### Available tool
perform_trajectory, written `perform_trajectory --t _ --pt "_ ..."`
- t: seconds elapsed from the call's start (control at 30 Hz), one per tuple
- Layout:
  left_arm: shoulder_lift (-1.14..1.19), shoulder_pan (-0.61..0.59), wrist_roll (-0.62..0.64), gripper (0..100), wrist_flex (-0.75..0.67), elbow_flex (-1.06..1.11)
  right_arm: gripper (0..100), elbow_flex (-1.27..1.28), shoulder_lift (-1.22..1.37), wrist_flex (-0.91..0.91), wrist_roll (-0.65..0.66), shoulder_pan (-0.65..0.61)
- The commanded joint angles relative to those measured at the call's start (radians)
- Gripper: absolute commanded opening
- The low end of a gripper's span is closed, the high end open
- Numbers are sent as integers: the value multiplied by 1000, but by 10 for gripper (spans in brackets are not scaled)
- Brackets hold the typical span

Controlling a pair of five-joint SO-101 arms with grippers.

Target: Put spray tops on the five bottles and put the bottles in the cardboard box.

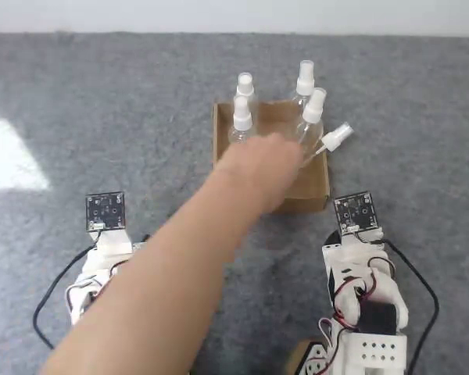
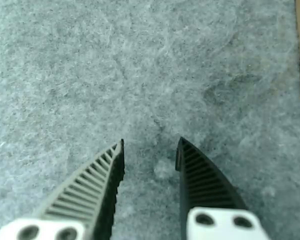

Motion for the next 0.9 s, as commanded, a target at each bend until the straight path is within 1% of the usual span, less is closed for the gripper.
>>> perform_trajectory --t 0.0,0.87 --pt "-18 0 -6 153 12 -10 38 23 -2 7 8 1" --pt "-18 0 -6 153 12 -10 38 23 -12 7 8 5"
